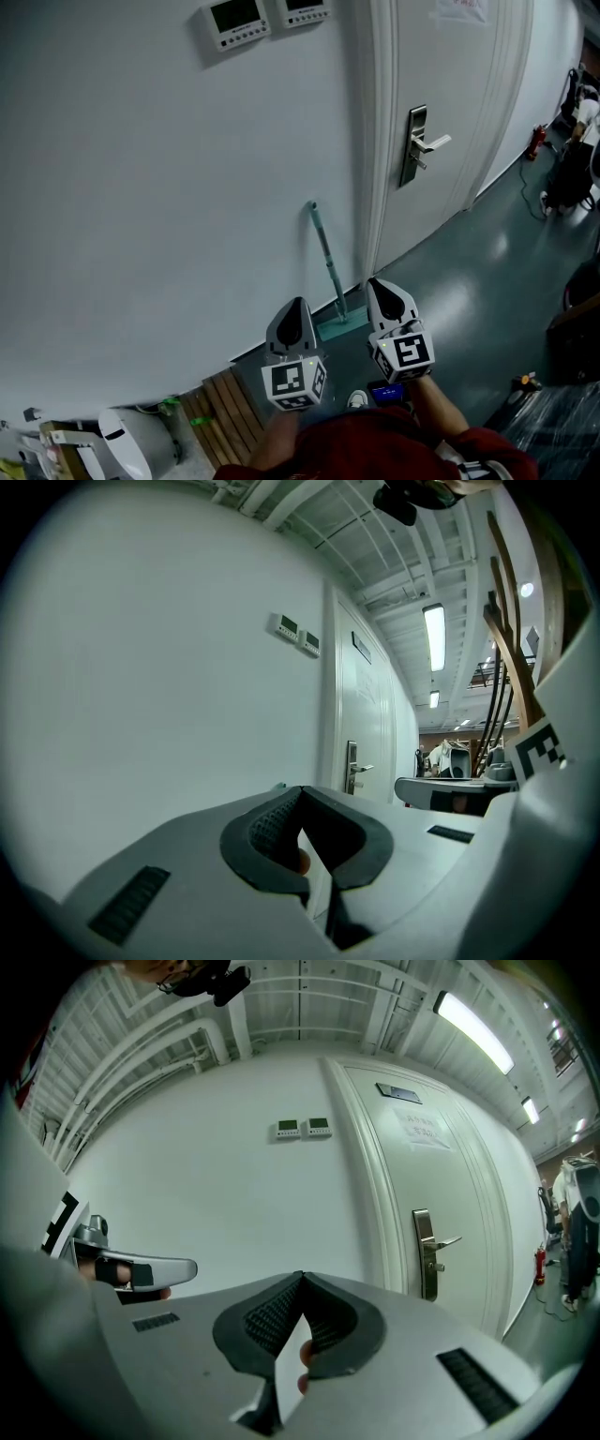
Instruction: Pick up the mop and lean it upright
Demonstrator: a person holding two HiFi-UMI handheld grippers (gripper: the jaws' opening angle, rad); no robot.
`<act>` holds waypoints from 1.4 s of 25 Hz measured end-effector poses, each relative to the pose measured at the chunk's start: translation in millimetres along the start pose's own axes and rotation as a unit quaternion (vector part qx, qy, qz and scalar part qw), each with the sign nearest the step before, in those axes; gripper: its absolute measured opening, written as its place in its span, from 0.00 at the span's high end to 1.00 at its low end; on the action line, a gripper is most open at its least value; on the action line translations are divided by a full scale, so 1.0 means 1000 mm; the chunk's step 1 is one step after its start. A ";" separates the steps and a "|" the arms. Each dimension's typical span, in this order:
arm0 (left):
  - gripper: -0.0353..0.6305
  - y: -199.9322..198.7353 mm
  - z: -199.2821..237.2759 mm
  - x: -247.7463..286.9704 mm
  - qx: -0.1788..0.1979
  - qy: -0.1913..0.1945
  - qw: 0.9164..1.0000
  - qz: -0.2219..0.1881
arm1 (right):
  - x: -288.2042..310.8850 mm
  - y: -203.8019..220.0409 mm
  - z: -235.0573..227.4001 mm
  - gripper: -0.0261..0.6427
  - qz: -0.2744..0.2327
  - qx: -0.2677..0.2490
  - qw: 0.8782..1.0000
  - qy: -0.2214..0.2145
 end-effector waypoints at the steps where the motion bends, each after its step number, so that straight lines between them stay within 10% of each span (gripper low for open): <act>1: 0.93 0.001 0.002 0.006 0.000 0.001 1.000 -0.001 | 0.006 0.000 -0.002 0.93 0.000 0.000 1.000 0.001; 35: 0.93 -0.007 0.107 0.188 0.014 0.067 0.997 -0.021 | 0.213 0.000 -0.013 0.93 0.017 -0.020 0.999 0.043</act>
Point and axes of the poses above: the fingertips, and each gripper's own axes: x forward along the fingers, z to its left, y out of its underside, the point moved 4 cm from there along -x, backward along the fingers, and after that the axes turned 6 degrees about x, right-handed, at the moved point
